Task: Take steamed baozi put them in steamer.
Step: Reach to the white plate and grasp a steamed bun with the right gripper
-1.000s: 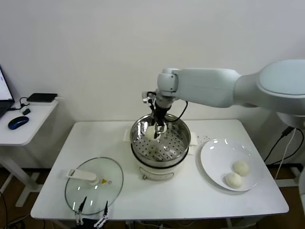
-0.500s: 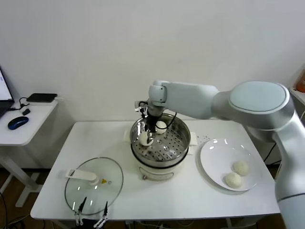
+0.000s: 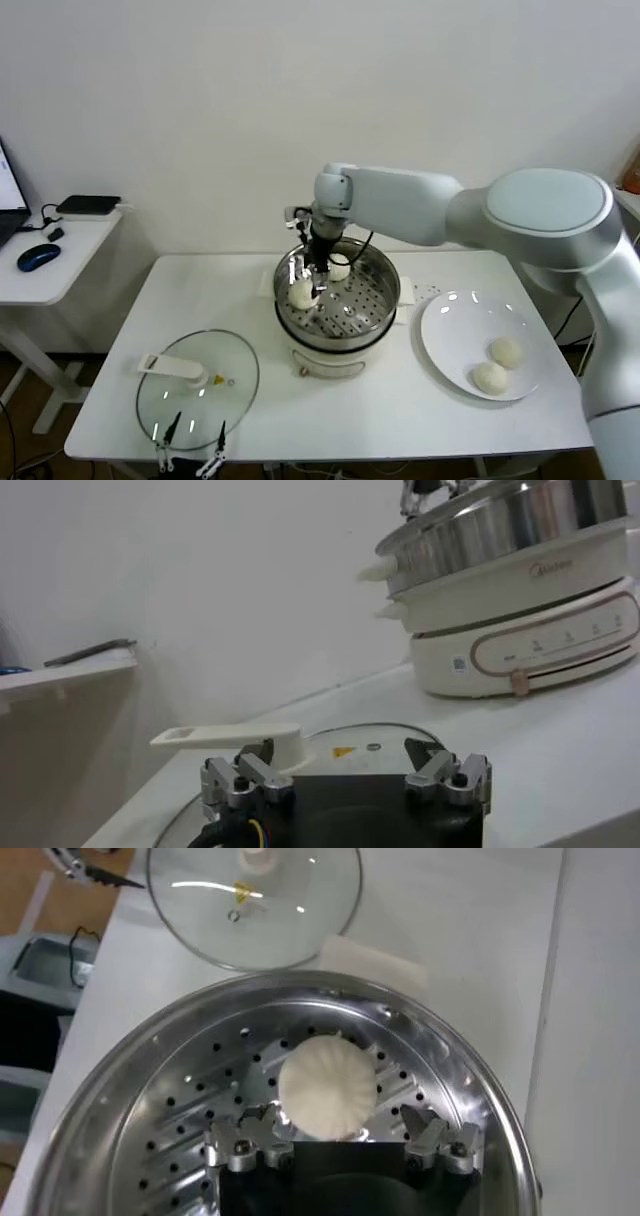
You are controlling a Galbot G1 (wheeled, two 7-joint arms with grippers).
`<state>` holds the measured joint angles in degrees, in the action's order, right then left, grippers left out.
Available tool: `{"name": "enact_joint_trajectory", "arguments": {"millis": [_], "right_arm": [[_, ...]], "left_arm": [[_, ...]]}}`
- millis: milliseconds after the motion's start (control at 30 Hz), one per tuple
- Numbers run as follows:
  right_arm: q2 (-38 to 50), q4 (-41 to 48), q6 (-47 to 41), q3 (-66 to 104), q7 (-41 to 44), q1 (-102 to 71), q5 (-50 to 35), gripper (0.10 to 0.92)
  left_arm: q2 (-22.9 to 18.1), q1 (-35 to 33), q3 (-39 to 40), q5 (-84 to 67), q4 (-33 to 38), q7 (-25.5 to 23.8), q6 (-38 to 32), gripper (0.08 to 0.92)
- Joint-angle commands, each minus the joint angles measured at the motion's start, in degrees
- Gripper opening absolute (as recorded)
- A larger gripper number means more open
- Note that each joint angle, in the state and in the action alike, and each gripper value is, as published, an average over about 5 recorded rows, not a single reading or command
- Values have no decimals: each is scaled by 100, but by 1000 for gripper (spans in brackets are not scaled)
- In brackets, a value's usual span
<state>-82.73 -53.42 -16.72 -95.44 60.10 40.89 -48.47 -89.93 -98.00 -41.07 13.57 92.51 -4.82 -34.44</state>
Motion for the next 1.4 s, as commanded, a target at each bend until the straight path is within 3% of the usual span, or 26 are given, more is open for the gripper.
{"name": "enact_joint_trajectory", "arguments": {"millis": [33, 367, 667, 1033, 1400], "right_arm": [[1399, -1531, 564, -1018, 656, 1499, -149, 823], [3185, -2271, 1004, -1748, 725, 1657, 1207, 823], [4097, -2294, 1068, -1601, 504, 759, 2185, 823], [4664, -2246, 966, -845, 343, -566, 2827, 823], [4656, -1808, 831, 227, -32, -1621, 3131, 823]], "left_arm": [[-6, 1, 27, 9, 16, -2, 42, 823], [-29, 13, 11, 45, -8, -3, 53, 823], [-107, -5, -37, 85, -17, 3, 56, 823], [-135, -34, -39, 162, -97, 12, 40, 823], [-118, -22, -42, 184, -119, 15, 33, 823]]}}
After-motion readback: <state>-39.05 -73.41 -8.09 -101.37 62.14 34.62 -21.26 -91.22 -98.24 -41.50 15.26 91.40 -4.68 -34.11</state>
